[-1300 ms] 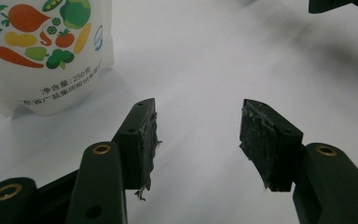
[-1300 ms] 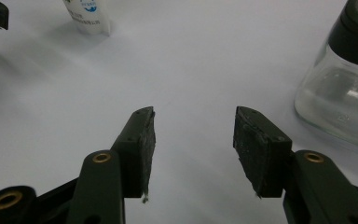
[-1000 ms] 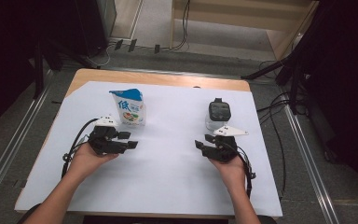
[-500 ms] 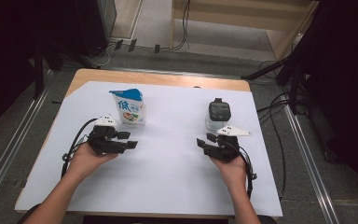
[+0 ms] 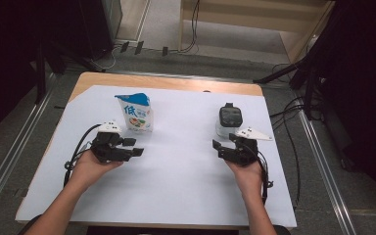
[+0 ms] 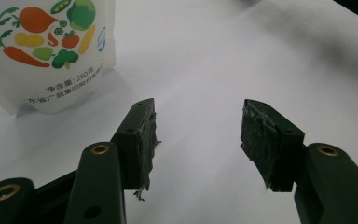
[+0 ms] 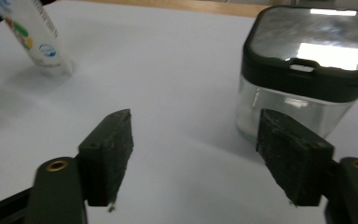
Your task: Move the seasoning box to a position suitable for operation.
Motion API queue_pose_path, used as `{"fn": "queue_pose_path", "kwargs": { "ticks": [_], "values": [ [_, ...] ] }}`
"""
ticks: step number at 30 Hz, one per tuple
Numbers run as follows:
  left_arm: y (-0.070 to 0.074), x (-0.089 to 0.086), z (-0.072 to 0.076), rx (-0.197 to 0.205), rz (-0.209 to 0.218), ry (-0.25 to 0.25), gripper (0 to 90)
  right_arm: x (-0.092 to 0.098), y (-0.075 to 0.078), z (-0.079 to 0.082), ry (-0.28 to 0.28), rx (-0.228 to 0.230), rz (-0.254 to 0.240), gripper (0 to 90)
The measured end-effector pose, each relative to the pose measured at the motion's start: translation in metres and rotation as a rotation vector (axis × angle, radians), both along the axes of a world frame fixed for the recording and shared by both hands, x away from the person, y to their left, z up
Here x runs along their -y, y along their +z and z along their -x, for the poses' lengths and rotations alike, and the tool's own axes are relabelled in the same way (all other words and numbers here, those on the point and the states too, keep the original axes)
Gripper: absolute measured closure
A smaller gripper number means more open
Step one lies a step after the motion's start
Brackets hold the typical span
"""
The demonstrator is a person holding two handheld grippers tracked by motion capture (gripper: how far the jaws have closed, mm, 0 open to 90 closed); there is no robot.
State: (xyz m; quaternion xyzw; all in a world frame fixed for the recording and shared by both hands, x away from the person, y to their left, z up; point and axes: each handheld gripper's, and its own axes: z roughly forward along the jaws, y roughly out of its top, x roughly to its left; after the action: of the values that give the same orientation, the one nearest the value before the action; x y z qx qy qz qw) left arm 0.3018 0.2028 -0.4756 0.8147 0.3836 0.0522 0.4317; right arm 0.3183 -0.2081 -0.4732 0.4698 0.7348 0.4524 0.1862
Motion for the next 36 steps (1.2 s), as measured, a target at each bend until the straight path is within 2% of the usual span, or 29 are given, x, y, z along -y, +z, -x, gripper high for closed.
{"fn": "queue_pose_path", "kwargs": {
  "ticks": [3, 5, 7, 11, 13, 16, 21, 27, 32, 36],
  "values": [
    [0.0, -0.001, 0.002, 0.003, 0.008, 0.008, 46.5, 0.003, 0.002, -0.005, -0.056, -0.003, 0.003, 15.0],
    [0.0, -0.001, 0.003, 0.002, 0.004, 0.007, 46.4, 0.005, 0.002, -0.008, -0.084, 0.006, 0.001, 13.4],
    [-0.001, -0.001, 0.004, 0.003, 0.002, 0.009, 46.2, 0.005, 0.003, -0.011, -0.112, -0.002, 0.003, 7.9],
    [-0.001, -0.003, 0.006, 0.004, 0.002, 0.014, 46.1, 0.005, 0.004, -0.022, -0.144, 0.004, 0.03, 4.4],
    [-0.001, -0.004, 0.007, -0.002, 0.0, 0.011, 45.9, 0.006, 0.005, -0.026, -0.157, 0.004, 0.025, 3.6],
    [-0.002, -0.004, 0.008, -0.008, 0.001, 0.018, 45.6, 0.005, 0.007, -0.034, -0.178, 0.01, 0.063, 0.0],
    [-0.003, -0.003, 0.011, -0.011, -0.004, 0.016, 45.3, 0.008, 0.005, -0.045, -0.192, -0.016, 0.061, 0.0],
    [-0.004, -0.002, 0.013, -0.005, -0.008, 0.017, 45.2, 0.011, 0.01, -0.055, -0.214, 0.011, 0.05, 0.0],
    [-0.004, -0.002, 0.012, -0.003, -0.003, 0.02, 45.2, 0.008, 0.009, -0.068, -0.221, 0.005, 0.069, 0.0],
    [-0.004, -0.002, 0.011, -0.004, -0.001, 0.018, 45.2, 0.006, 0.004, -0.077, -0.234, -0.001, 0.057, 0.0]
  ]
}}
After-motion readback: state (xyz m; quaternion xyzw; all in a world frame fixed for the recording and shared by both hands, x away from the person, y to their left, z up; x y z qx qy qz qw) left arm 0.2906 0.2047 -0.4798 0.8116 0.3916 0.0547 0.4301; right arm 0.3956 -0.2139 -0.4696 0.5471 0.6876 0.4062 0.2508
